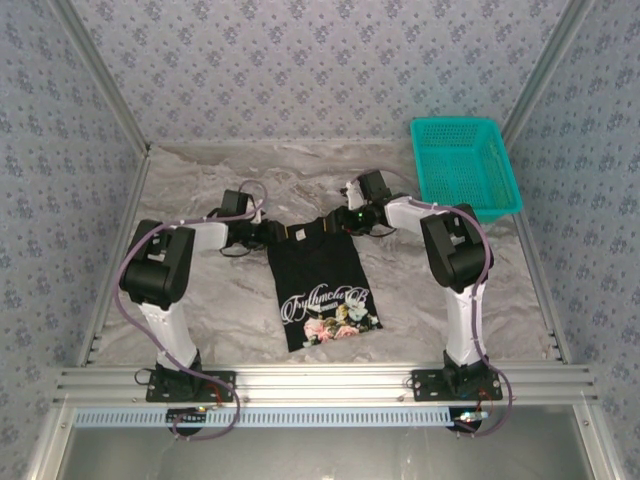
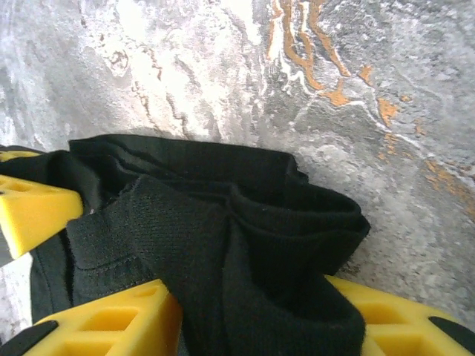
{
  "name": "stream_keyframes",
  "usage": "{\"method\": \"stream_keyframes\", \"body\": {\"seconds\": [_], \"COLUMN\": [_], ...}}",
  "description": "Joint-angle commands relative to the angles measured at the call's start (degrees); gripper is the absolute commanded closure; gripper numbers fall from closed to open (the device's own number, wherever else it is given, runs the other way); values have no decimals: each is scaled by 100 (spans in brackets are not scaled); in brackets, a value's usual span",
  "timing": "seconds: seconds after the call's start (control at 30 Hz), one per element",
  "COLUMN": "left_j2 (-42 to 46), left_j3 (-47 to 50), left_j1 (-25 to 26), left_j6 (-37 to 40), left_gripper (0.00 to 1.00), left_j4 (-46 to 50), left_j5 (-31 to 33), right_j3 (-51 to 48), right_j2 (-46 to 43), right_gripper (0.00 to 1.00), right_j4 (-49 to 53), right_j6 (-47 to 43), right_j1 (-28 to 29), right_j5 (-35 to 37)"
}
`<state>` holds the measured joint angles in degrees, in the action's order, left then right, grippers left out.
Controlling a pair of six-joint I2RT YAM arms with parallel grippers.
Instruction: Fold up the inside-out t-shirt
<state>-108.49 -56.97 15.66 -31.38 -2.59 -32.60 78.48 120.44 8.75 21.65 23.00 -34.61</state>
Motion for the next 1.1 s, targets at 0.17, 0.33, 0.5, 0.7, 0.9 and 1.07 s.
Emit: {"method": "stream_keyframes", "body": {"seconds": [0.17,0.33,0.5,0.7,0.9,1.07], "left_j2": [-148,6,363,872,1182,1172], "left_j3": [-43,-17,11,-108,-806,-2039], "left_j1": [-34,-162,-265,-283,-309,-309], "left_j6": [-98,-208,-297,-286,-128,272], "left_gripper": [84,97,100,100,100,100], "left_j4": [-260,-482,-627,-710,-611,-58], "left_j5": [-350,-516,-583,-465,-271,-95], "right_j3": [-57,-8,-65,-96,452,1230], "right_j2": [137,26,-297,-828,-1030,-1119], "right_gripper": [68,86,100,100,100,100], "right_j4": [-781,-874,-954,-1192,-1545,-1899], "right_j6": [671,718,701,617,668,727], "right_j1": [-7,-38,-146,-232,-371,-480], "right_j5": [-637,-706,-661,-470,-294,-169]}}
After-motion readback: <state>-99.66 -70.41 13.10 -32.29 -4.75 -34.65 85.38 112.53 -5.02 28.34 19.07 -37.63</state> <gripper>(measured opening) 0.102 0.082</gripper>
